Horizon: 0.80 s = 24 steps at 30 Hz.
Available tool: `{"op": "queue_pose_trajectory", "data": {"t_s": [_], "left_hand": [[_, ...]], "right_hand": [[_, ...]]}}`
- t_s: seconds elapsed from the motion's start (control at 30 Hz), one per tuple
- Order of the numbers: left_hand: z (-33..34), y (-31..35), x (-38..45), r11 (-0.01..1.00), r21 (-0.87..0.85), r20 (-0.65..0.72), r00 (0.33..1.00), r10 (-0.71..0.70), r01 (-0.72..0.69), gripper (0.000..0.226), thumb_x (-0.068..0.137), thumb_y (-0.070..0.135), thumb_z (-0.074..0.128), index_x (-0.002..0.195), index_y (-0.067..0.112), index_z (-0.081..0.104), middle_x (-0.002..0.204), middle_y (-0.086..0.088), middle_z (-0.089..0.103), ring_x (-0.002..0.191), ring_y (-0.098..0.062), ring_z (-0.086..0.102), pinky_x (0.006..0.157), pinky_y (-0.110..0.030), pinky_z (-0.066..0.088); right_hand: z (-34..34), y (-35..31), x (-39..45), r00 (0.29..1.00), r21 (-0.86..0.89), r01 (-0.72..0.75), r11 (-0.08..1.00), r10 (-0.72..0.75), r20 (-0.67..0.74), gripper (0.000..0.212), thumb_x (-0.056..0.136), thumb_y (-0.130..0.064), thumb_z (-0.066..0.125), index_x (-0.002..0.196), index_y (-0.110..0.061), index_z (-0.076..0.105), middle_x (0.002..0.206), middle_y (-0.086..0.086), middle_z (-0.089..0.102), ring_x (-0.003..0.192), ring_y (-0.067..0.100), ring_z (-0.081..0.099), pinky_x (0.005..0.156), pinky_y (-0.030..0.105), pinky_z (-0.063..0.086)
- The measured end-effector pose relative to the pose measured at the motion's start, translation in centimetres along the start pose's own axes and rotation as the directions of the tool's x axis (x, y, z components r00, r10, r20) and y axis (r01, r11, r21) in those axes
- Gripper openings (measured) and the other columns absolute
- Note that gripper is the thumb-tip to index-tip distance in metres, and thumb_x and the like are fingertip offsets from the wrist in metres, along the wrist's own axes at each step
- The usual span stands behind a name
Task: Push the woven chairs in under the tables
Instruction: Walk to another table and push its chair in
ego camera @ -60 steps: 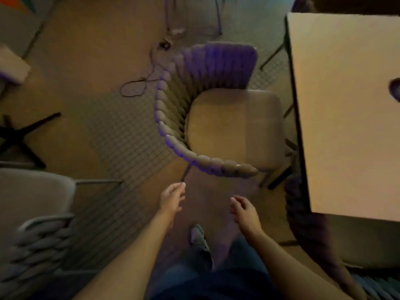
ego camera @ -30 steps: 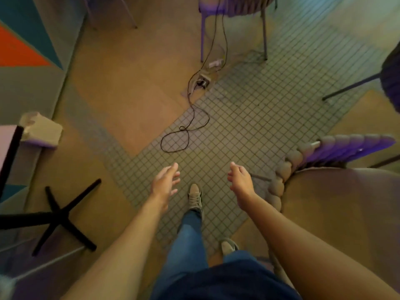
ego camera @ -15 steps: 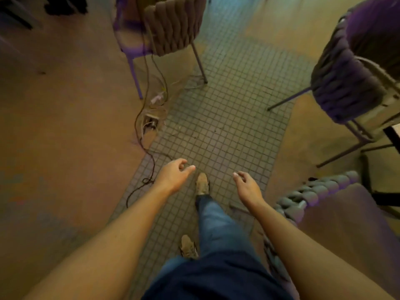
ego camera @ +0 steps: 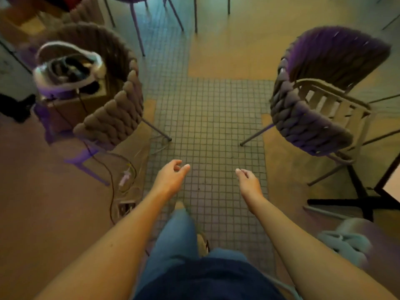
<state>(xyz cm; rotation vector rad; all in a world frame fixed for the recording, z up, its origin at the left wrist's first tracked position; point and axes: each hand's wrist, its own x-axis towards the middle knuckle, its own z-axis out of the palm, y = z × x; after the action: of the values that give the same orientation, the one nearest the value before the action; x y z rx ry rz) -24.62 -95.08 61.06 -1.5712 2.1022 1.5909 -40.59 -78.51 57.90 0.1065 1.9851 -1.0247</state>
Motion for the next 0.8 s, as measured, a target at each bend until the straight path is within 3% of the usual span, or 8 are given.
{"op": "queue_pose_trajectory", "data": {"t_s": [0.1,0.23,0.3,0.37,0.53,0.63,0.8], "left_hand": [[-1.6,4.8,6.8,0.998,0.035,0.039,0.998,0.056,-0.057,0.051,0.094,0.043,0.052,0.138,0.017,0.050,0.119,0.002,0.058,0.105,-0.013,0.054,0.075,-0.022,0.043],[-3.7,10.8,16.1,0.995,0.036,0.119,0.989,0.092,-0.097,0.055,0.094,0.045,0.052,0.142,0.017,0.047,0.129,0.000,0.057,0.107,-0.012,0.053,0.087,-0.028,0.044],[-4.6,14.1,20.2,0.992,0.049,0.140,0.984,0.109,-0.117,0.056,0.094,0.045,0.052,0.142,0.017,0.047,0.131,-0.002,0.058,0.103,-0.011,0.054,0.077,-0.024,0.044],[-5.4,17.6,24.1,0.990,0.067,0.123,0.986,0.115,-0.124,0.055,0.094,0.044,0.053,0.140,0.016,0.049,0.131,-0.003,0.059,0.099,-0.010,0.055,0.070,-0.023,0.044],[-4.9,27.3,33.8,0.977,0.125,0.188,0.971,0.146,-0.172,0.057,0.090,0.051,0.054,0.137,0.020,0.051,0.134,0.001,0.060,0.108,-0.012,0.057,0.085,-0.028,0.043],[-2.7,33.0,39.7,0.967,0.156,0.236,0.959,0.159,-0.199,0.058,0.089,0.053,0.054,0.136,0.020,0.051,0.136,0.000,0.059,0.109,-0.015,0.058,0.079,-0.027,0.047],[1.3,42.6,48.8,0.951,0.207,0.304,0.939,0.160,-0.229,0.060,0.087,0.055,0.054,0.135,0.020,0.053,0.132,-0.002,0.060,0.114,-0.021,0.060,0.089,-0.039,0.050]], "right_hand": [[0.6,-4.6,4.3,0.999,0.079,-0.036,0.996,0.038,-0.016,0.053,0.096,-0.043,0.044,0.141,-0.015,0.043,0.125,0.006,0.054,0.109,0.021,0.051,0.093,0.038,0.043],[1.0,-10.9,10.7,0.989,0.178,-0.112,0.978,0.128,-0.077,0.051,0.096,-0.045,0.042,0.138,-0.015,0.046,0.103,0.001,0.050,0.077,0.014,0.048,0.068,0.030,0.042],[0.8,-14.9,13.5,0.979,0.241,-0.123,0.963,0.157,-0.127,0.052,0.096,-0.046,0.041,0.135,-0.012,0.048,0.108,0.004,0.055,0.098,0.023,0.057,0.087,0.041,0.049],[0.5,-18.8,16.6,0.968,0.329,-0.112,0.938,0.178,-0.178,0.053,0.096,-0.046,0.041,0.136,-0.012,0.047,0.128,0.010,0.055,0.122,0.030,0.051,0.106,0.050,0.041],[-1.4,-27.3,23.0,0.953,0.478,-0.080,0.875,0.207,-0.221,0.055,0.095,-0.047,0.040,0.138,-0.013,0.044,0.140,0.012,0.050,0.128,0.032,0.048,0.108,0.053,0.038],[-3.1,-30.5,28.0,0.954,0.509,-0.076,0.857,0.210,-0.212,0.056,0.096,-0.046,0.040,0.138,-0.010,0.045,0.142,0.013,0.050,0.131,0.032,0.047,0.110,0.052,0.036],[-6.7,-37.5,37.4,0.950,0.583,0.006,0.812,0.178,-0.257,0.055,0.096,-0.043,0.042,0.138,-0.008,0.046,0.141,0.013,0.051,0.130,0.031,0.048,0.110,0.051,0.037]]}}
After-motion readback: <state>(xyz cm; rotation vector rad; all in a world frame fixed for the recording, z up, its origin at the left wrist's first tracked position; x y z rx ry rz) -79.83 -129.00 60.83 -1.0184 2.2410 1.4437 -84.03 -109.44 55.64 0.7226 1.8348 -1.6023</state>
